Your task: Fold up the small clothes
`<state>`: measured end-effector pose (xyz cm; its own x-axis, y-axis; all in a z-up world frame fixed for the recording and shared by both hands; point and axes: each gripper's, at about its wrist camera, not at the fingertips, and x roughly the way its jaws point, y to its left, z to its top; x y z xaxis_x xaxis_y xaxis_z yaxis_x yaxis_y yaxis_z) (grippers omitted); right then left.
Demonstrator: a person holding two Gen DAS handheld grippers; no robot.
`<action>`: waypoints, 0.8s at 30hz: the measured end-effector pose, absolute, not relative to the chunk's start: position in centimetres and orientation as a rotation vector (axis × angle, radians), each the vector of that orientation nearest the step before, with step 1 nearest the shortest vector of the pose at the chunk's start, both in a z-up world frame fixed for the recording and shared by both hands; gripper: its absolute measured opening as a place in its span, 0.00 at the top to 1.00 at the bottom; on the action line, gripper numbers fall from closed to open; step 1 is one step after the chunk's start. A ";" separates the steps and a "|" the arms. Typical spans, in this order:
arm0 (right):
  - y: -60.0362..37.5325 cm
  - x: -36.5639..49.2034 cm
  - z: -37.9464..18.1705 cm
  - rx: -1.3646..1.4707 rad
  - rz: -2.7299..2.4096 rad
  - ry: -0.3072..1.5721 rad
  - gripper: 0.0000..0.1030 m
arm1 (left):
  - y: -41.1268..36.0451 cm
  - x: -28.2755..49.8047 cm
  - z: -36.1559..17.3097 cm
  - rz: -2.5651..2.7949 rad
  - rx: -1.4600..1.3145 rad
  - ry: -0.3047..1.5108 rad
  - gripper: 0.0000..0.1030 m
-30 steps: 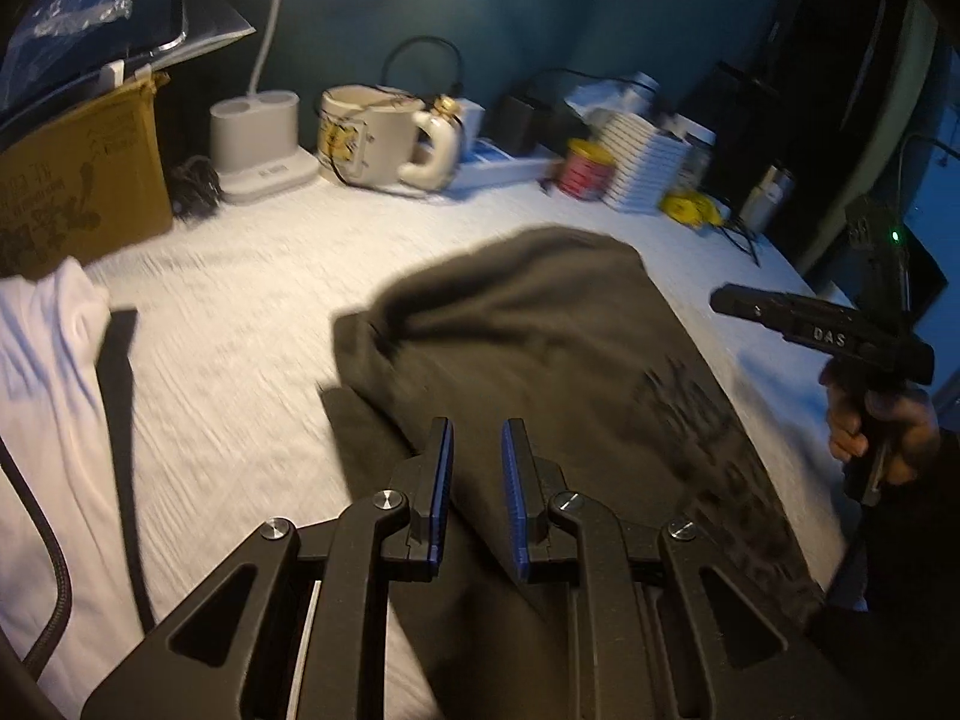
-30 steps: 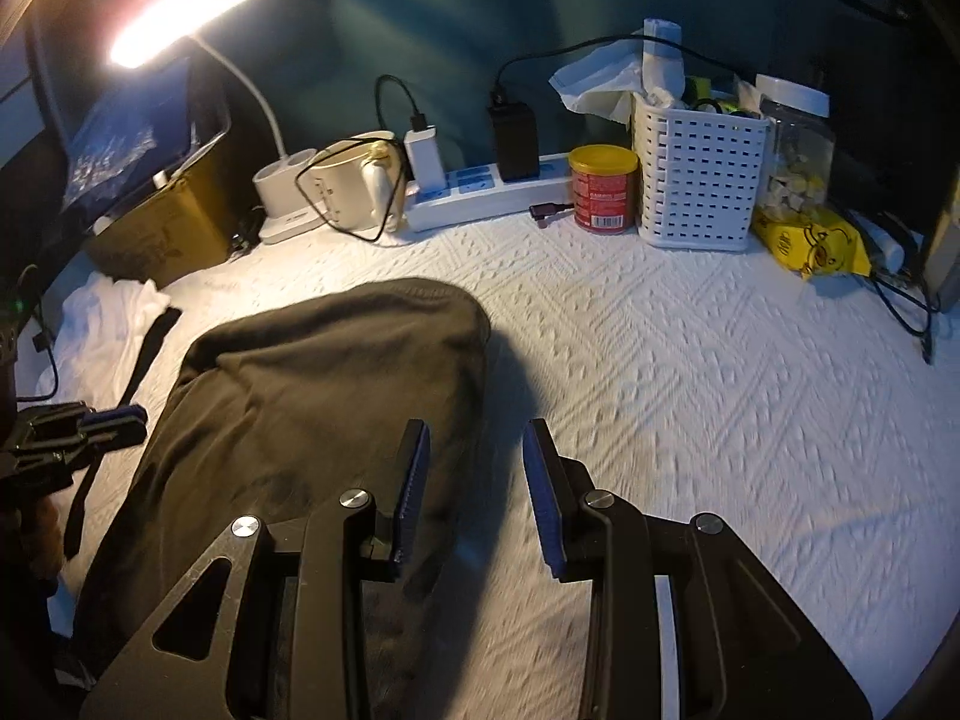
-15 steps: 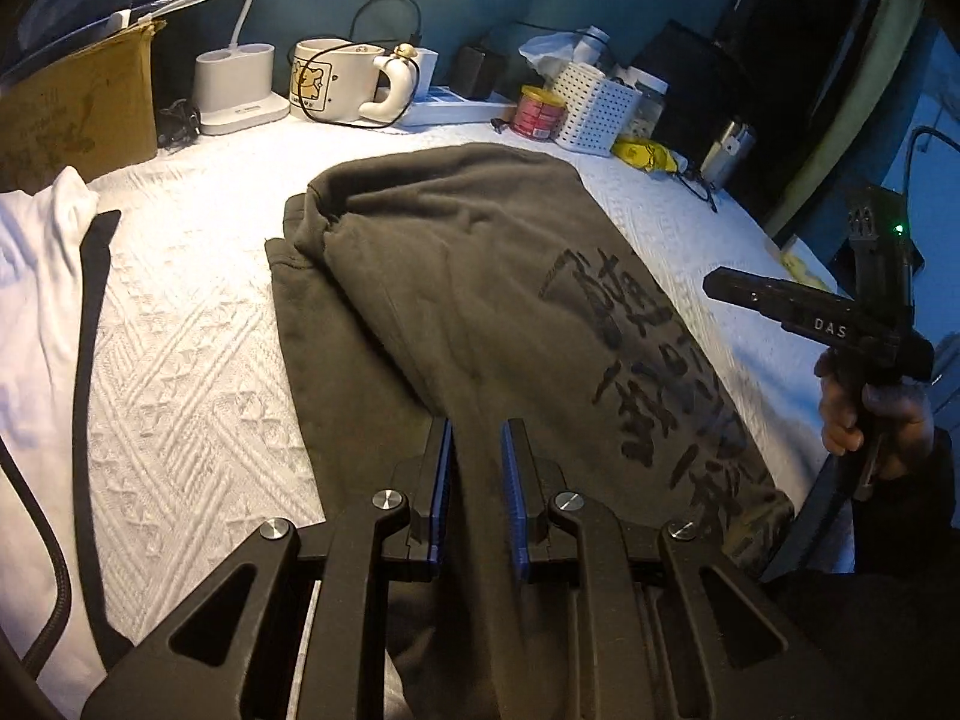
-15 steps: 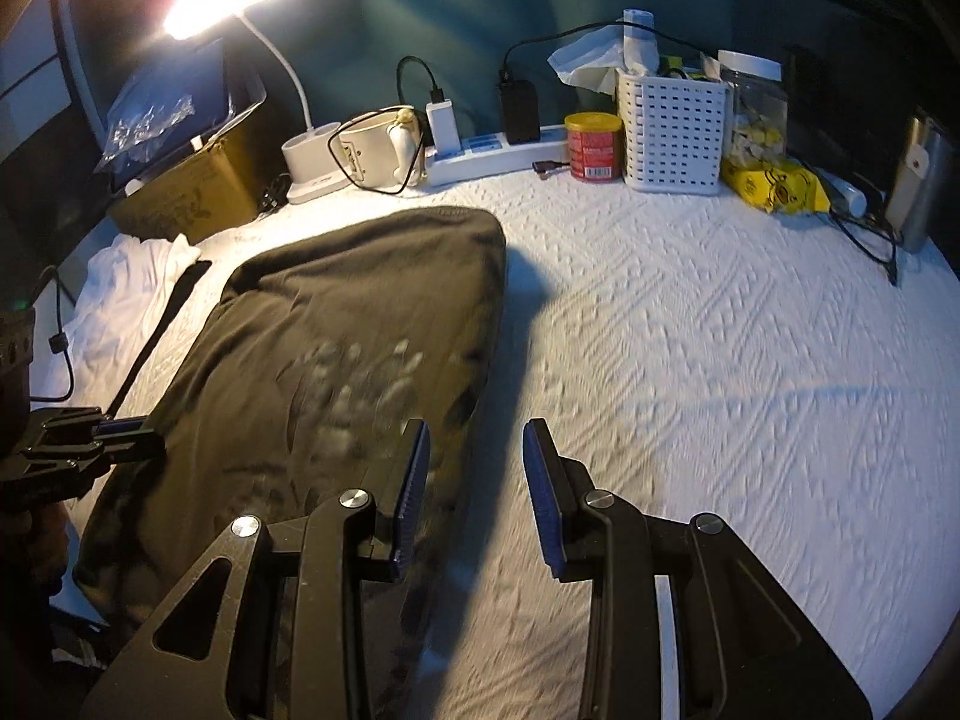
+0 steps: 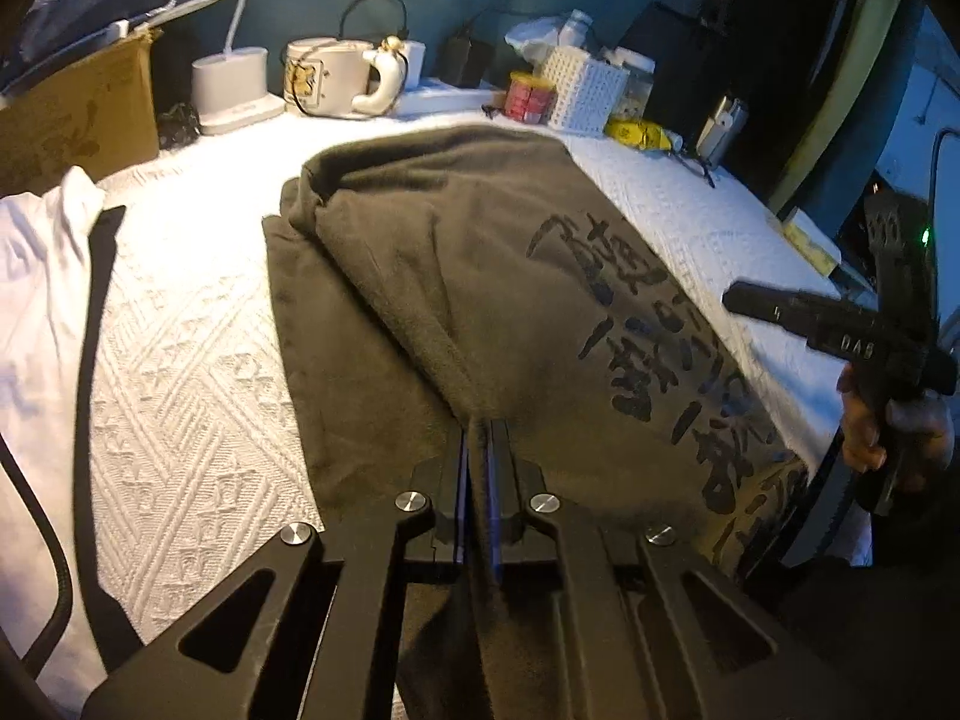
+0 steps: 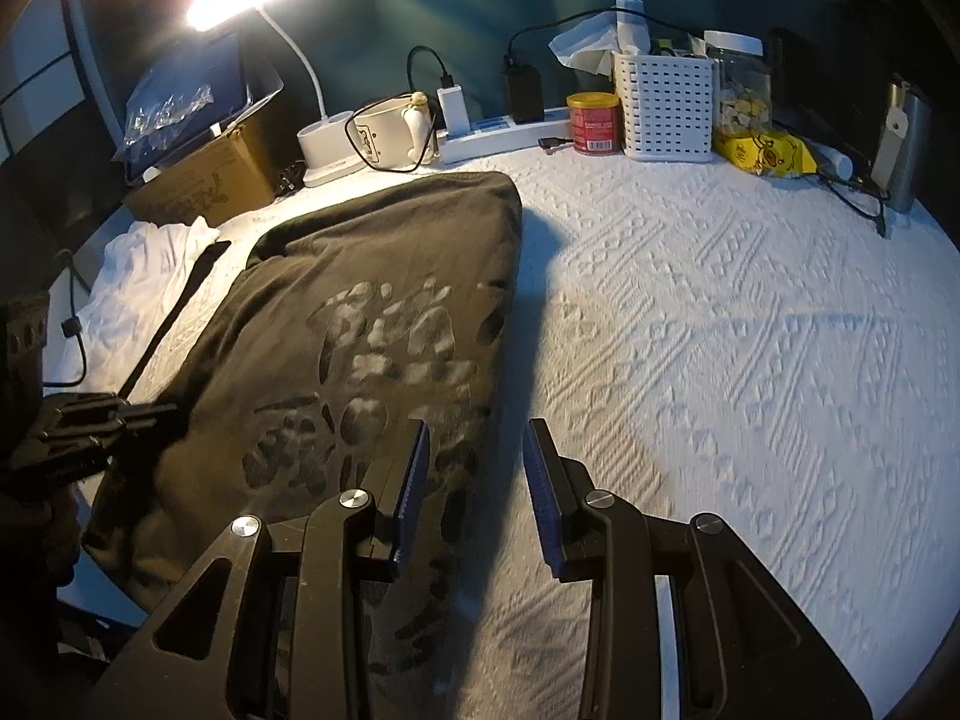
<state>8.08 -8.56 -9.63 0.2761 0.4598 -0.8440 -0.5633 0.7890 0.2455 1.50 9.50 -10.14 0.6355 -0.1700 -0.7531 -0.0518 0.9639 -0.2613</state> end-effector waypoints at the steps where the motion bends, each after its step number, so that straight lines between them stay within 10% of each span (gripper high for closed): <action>1: -8.7 7.9 -9.7 -0.107 0.688 1.094 0.66 | 9.6 1.4 -10.0 -0.065 -0.276 0.876 0.97; 16: -9.5 4.8 -10.6 -0.106 0.713 1.124 0.66 | 9.9 -1.1 -9.4 -0.082 -0.362 0.895 0.96; 24: -10.0 2.5 -11.1 -0.129 0.716 1.140 0.66 | 7.6 -3.6 -9.7 -0.148 -0.331 0.930 0.69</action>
<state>2.50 -9.95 -11.15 0.2237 0.4538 -0.8625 -0.5794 0.7735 0.2567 -3.59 7.62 -9.72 0.5922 -0.2657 -0.7608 -0.0171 0.9397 -0.3415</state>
